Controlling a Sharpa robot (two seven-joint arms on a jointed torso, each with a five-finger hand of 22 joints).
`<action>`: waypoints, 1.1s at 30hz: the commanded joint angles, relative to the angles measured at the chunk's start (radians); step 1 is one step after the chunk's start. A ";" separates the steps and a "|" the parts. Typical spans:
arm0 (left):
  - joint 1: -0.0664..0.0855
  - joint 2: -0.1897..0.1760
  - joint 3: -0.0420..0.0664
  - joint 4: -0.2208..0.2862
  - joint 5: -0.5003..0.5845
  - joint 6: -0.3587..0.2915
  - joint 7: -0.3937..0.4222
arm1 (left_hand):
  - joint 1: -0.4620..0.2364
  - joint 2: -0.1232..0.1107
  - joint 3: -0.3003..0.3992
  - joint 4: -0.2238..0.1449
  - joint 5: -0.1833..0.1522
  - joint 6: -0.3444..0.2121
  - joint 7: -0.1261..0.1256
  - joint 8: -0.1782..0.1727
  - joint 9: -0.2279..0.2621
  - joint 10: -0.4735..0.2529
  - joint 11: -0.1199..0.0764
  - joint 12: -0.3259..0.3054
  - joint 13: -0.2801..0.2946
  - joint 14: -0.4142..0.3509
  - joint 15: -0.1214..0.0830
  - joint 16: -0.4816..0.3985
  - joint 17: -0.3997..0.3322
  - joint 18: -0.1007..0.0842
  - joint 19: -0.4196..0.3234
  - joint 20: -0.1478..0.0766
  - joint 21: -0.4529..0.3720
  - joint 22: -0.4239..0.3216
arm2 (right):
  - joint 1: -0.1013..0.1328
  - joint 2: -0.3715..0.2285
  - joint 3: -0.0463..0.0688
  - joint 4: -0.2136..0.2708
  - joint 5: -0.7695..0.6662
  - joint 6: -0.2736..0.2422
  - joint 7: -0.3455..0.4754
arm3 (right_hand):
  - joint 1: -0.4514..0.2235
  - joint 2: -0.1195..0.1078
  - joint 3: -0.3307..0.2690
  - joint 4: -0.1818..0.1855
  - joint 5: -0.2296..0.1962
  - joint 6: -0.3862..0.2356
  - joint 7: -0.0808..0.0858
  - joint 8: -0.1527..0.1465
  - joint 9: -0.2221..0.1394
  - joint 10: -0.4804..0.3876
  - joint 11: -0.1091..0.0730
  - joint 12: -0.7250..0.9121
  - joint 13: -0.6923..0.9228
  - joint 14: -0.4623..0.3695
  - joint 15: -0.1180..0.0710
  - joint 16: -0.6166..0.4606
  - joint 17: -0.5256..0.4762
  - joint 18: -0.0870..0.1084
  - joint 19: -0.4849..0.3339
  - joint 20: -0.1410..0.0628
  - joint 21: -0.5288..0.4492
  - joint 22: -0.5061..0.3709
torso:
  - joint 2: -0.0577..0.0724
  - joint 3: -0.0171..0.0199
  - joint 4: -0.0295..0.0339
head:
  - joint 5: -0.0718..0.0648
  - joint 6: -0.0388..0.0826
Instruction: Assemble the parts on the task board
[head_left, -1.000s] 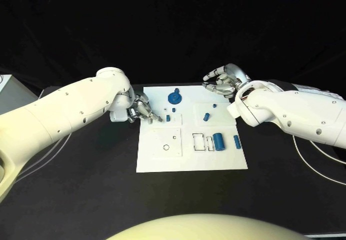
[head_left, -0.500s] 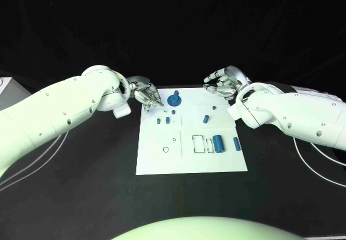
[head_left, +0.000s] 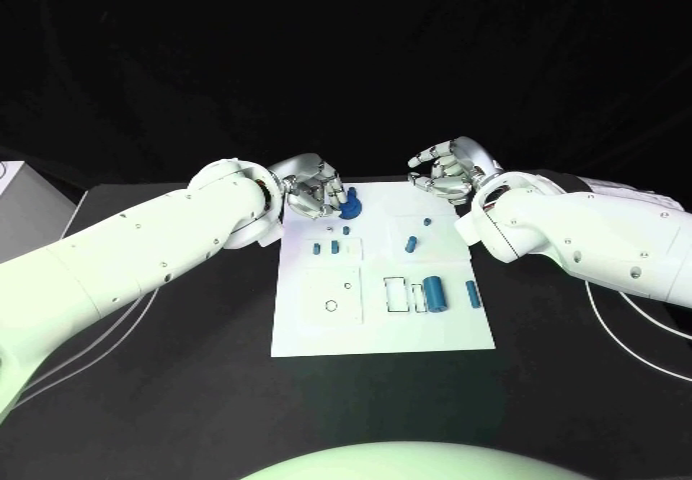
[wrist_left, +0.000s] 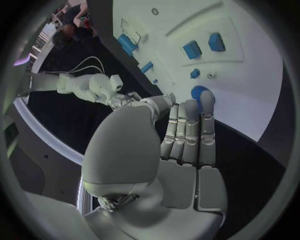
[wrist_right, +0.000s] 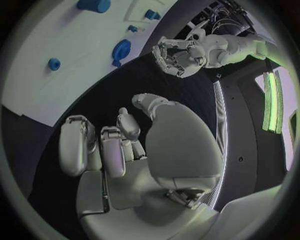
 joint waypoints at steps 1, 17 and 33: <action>-0.004 0.019 -0.009 -0.019 -0.177 -0.085 0.054 | -0.022 -0.007 0.001 -0.009 -0.002 0.000 -0.005 -0.019 -0.007 -0.002 0.005 -0.015 -0.011 0.023 -0.002 0.026 0.009 0.014 0.009 0.005 0.012 0.006 | 0.000 0.002 0.000 -0.002 0.014 -0.015 0.039 | -0.015 0.000 0.016 -0.009 0.002 -0.001 0.000 0.005 0.003 -0.047 -0.005 -0.082 -0.084 0.077 -0.008 -0.007 0.154 0.013 0.023 -0.009 -0.010 0.012 | 0.000 0.0015 -0.0002 | 0.000 0.007; -0.029 0.073 -0.040 -0.070 -0.333 -0.046 -0.011 | -0.080 -0.031 0.017 -0.013 -0.002 0.035 -0.029 -0.087 -0.019 -0.010 -0.003 -0.060 -0.043 0.171 -0.009 0.205 0.152 0.013 0.074 0.001 0.067 0.032 | 0.000 0.007 0.000 -0.001 0.024 -0.040 0.072 | -0.038 -0.010 0.053 -0.039 0.002 -0.006 -0.002 0.009 0.010 -0.184 -0.008 -0.364 -0.369 0.074 -0.011 -0.017 0.142 0.015 0.021 -0.013 -0.026 0.004 | 0.002 0.0033 -0.0017 | -0.004 0.016; -0.031 0.100 -0.041 -0.094 -0.345 -0.026 -0.041 | -0.076 -0.023 0.036 -0.024 -0.002 0.065 -0.032 -0.113 -0.016 0.019 -0.008 -0.080 -0.057 0.235 -0.014 0.263 0.215 -0.005 0.148 0.002 0.160 0.130 | 0.000 0.012 0.001 0.001 0.024 -0.046 0.073 | -0.041 -0.010 0.058 -0.044 0.002 -0.005 -0.002 0.010 0.012 -0.188 -0.008 -0.382 -0.385 0.074 -0.011 -0.018 0.140 0.015 0.021 -0.013 -0.027 0.004 | 0.001 0.0025 -0.0012 | -0.008 0.013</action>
